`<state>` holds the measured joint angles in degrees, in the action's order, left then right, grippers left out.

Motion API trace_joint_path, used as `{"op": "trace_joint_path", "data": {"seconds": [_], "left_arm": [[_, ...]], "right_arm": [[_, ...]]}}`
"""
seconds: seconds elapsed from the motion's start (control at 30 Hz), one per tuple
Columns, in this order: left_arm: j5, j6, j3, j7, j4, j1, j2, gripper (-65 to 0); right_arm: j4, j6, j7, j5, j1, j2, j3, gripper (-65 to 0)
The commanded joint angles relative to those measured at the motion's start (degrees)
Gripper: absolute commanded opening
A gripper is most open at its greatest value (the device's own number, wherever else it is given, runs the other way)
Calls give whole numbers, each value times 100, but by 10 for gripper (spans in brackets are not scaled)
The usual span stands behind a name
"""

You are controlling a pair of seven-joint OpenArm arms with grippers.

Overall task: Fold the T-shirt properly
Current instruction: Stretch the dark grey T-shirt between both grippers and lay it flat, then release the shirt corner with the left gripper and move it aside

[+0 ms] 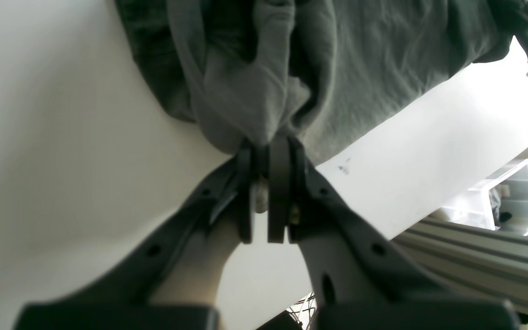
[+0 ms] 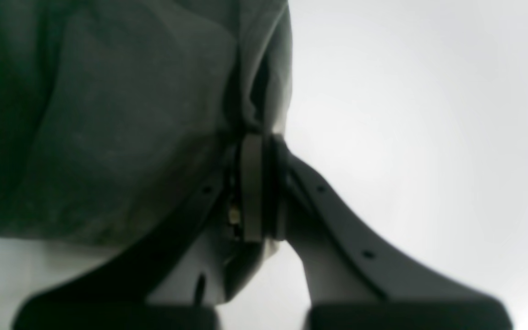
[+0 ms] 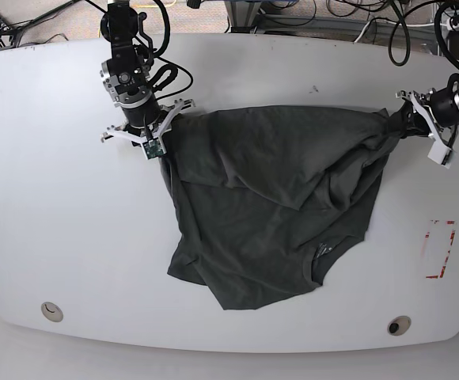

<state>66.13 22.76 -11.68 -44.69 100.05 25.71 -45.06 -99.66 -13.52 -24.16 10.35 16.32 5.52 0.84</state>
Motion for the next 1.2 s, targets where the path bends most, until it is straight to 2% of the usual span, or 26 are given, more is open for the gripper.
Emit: {"op": "trace_joint_path", "data": {"seconds": [0.0, 0.33, 0.5, 0.57, 0.63, 0.7, 0.93, 1.07, 1.17], "left_arm": [[90, 31, -313, -10, 92, 97, -114, -650], [82, 31, -937, -98, 162, 440, -114, -636], [126, 49, -955, -371, 224, 422, -114, -483], [117, 49, -955, -529, 364, 396, -114, -369], [117, 49, -955, -626, 487, 290, -114, -294], [117, 49, -955, -661, 584, 176, -114, -253], [117, 110, -1403, -661, 549, -387, -96, -243], [82, 128, -1517, -670, 13, -1169, 150, -242], [82, 128, -1482, -670, -427, -1723, 203, -242]], "right_arm": [[-113, 2, 161, -20, -18, -29, 8, -621], [-122, -15, 197, -55, -1, -73, 43, -621], [-131, -15, 197, -55, -27, -196, 52, -621], [-149, -15, 197, -55, -36, -293, 43, -621], [-149, -15, 197, -55, -45, -328, 43, -621], [-149, -15, 197, -55, -45, -337, 43, -621], [-140, 2, 197, -55, -133, -416, 43, -621], [-122, 29, 197, -55, -185, -468, 8, -621], [-122, 38, 197, -55, -185, -486, 8, -621]]}}
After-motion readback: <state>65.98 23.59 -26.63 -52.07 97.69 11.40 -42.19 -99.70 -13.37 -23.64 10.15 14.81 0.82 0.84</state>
